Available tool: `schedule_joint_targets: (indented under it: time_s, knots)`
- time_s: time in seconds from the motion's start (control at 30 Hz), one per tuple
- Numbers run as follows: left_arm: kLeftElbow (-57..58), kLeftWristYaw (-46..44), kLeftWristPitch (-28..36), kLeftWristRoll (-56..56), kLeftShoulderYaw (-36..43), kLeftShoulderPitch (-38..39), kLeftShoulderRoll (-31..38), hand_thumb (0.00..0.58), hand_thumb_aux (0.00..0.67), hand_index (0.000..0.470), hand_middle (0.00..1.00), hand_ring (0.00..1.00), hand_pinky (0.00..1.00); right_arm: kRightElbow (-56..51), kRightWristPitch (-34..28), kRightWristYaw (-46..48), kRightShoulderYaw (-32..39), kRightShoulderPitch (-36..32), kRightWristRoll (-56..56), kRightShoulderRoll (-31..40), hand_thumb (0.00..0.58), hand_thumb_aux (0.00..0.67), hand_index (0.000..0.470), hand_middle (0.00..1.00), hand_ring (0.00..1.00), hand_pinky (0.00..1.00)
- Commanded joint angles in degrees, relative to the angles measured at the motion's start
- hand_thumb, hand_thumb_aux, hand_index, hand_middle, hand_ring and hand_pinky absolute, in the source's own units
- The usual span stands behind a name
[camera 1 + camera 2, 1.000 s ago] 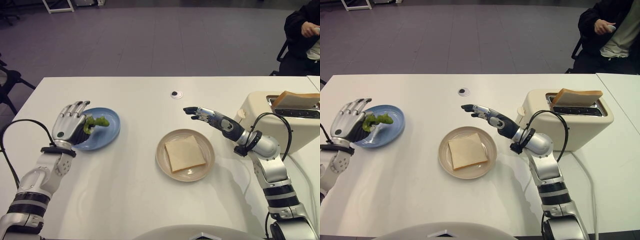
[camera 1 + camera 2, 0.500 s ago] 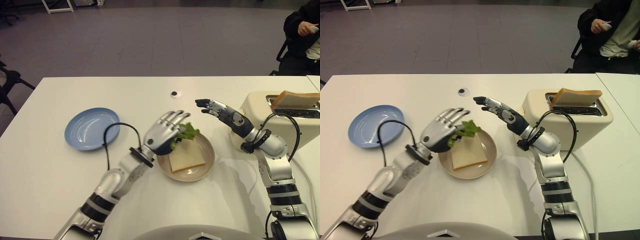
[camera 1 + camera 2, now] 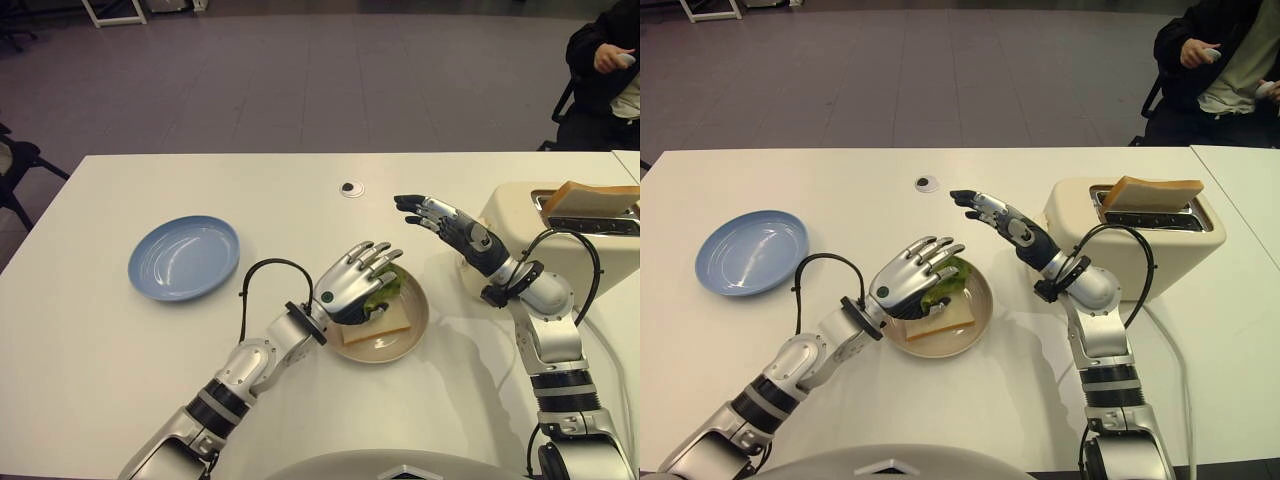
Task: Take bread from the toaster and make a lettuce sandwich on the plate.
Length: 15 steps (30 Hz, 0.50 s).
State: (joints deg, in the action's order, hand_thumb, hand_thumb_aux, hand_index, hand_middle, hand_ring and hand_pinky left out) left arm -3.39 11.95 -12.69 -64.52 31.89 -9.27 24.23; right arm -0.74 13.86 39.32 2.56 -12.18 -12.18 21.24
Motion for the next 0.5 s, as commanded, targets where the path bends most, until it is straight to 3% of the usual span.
schedule_joint_targets:
  time_s: [0.03, 0.2, 0.4, 0.5]
  knots:
    - [-3.89, -0.18, -1.0, 1.3, -2.05, 2.87, 2.45, 0.22, 0.142, 0.1, 0.0, 0.0, 0.0, 0.3, -0.32, 0.62, 0.33, 0.8, -0.05, 0.26, 0.0, 0.0, 0.0, 0.0, 0.0, 0.0]
    - [-5.5, -0.4, -1.86, 0.97, -3.51, 5.03, 4.57, 0.216, 0.139, 0.098, 0.0, 0.0, 0.0, 0.14, -0.31, 0.81, 0.09, 0.68, -0.13, 0.43, 0.0, 0.0, 0.0, 0.0, 0.0, 0.0]
    - [-13.03, -0.83, -3.32, 6.25, -8.18, 11.23, 6.36, 0.0, 0.0, 0.0, 0.0, 0.0, 0.0, 0.11, 0.02, 0.96, -0.24, 0.67, 0.12, 0.85, 0.0, 0.0, 0.0, 0.0, 0.0, 0.0]
    - [-17.18, -1.73, -2.83, 18.08, -14.52, 14.77, 4.28, 0.0, 0.0, 0.0, 0.0, 0.0, 0.0, 1.75, 2.87, 0.5, -1.7, -0.54, 1.27, 2.28, 0.0, 0.0, 0.0, 0.0, 0.0, 0.0]
